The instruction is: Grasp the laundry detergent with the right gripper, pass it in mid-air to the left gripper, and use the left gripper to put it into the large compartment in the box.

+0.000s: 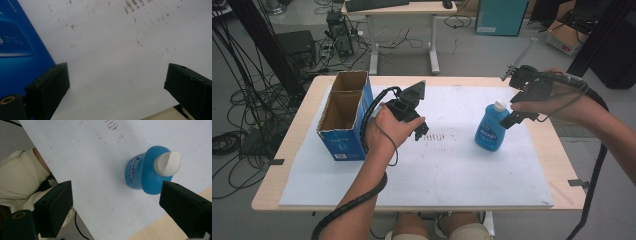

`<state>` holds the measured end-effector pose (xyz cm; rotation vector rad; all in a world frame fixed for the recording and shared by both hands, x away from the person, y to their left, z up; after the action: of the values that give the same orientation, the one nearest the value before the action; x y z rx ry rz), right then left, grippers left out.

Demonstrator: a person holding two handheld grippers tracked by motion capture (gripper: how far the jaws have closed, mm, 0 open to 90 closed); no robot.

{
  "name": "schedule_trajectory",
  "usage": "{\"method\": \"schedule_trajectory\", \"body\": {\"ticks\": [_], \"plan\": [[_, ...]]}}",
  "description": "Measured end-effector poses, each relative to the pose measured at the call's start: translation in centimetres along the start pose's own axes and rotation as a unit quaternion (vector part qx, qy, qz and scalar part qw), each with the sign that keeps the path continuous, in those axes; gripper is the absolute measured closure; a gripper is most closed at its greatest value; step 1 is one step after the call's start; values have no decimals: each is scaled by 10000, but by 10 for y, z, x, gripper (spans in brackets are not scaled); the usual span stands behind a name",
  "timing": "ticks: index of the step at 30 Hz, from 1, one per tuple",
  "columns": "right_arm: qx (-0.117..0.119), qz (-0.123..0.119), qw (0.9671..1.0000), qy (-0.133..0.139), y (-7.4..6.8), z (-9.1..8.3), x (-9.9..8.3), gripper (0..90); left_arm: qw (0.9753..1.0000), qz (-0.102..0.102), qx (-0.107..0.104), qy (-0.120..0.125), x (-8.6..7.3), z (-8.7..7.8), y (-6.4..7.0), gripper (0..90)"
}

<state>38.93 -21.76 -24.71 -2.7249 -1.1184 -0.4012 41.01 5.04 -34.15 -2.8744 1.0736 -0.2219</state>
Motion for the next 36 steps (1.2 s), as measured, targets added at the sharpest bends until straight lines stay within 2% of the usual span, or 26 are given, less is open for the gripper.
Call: {"method": "schedule_trajectory", "body": {"ticks": [6, 24, 30, 36], "plan": [[-36, 35, 10000, 23, 6, -3, -5, 116, 10000, 3, 1, 16, -1, 1, -1, 62], [-162, 93, 9997, 167, 9, -10, -8, 113, 10000, -55, 72, 19, -7, -4, -8, 61], [-256, 142, 9993, 219, 16, -13, -13, 106, 9999, -57, 74, 47, -9, -5, -8, 61], [-254, 230, 9986, 391, 27, -14, -24, 94, 10000, -19, 80, 55, -9, -5, -5, 61]]}}
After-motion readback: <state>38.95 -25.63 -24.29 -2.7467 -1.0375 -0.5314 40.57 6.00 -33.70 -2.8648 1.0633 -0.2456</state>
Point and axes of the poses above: each handheld gripper's, and its own axes: z roughly forward along the jaws, x roughly out of its top, y roughly to its right, the point moved 7 cm from there along z, roughly forward along the jaws, and after that the axes turned 12 degrees about z, right-handed, at the moved point
